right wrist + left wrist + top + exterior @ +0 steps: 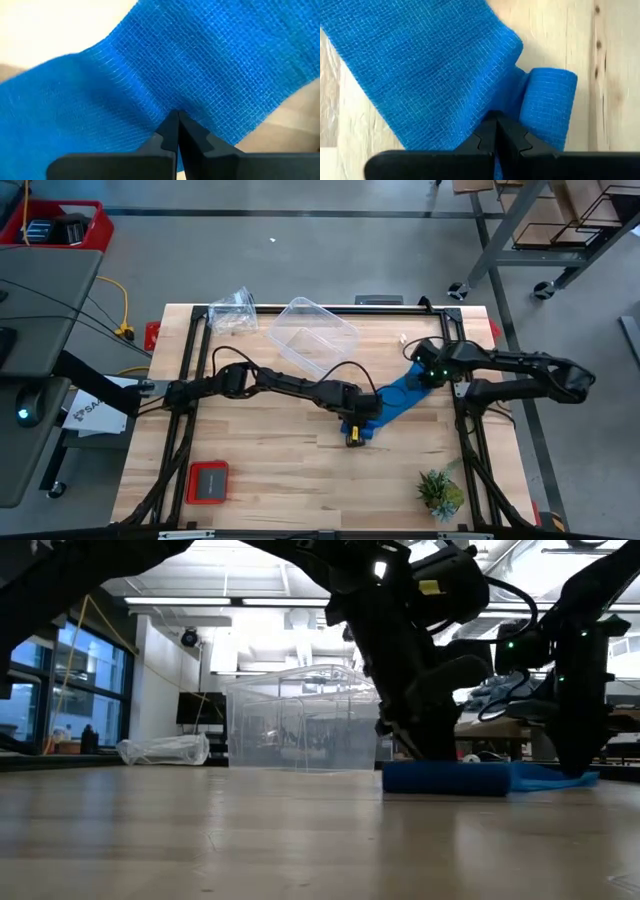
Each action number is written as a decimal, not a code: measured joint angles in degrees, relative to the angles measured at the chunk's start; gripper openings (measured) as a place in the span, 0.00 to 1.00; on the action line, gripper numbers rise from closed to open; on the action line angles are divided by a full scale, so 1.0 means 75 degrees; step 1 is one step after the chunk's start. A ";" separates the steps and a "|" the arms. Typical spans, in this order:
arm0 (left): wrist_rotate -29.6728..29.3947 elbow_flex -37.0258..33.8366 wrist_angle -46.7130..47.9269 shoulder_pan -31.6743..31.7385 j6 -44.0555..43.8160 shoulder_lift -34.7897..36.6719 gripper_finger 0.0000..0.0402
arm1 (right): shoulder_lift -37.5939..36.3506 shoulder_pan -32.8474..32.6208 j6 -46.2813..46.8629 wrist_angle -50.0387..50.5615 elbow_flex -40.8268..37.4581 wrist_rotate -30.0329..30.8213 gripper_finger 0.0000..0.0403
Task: Roll bandage
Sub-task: Roll the blue bandage
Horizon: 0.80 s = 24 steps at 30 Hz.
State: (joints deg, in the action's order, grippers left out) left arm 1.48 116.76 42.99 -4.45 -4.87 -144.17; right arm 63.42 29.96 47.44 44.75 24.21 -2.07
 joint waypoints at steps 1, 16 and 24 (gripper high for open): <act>0.0050 -0.0017 0.0037 -0.0004 0.0066 0.0006 0.00 | 0.0000 -0.0206 0.0177 0.0003 0.0003 0.0018 0.00; 0.1388 -0.0138 0.1218 -0.0149 0.1797 0.0058 0.00 | -0.0006 -0.3614 0.3442 0.0024 0.0014 -0.0104 0.00; 0.1983 -0.0595 0.1607 -0.0149 0.2028 0.0391 0.00 | 0.0000 -0.4889 0.5033 -0.0590 0.0012 -0.0131 0.00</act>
State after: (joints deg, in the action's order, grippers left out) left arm 16.35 112.30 55.05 -5.56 10.35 -141.24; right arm 63.42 -6.70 85.18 40.32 24.29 -3.05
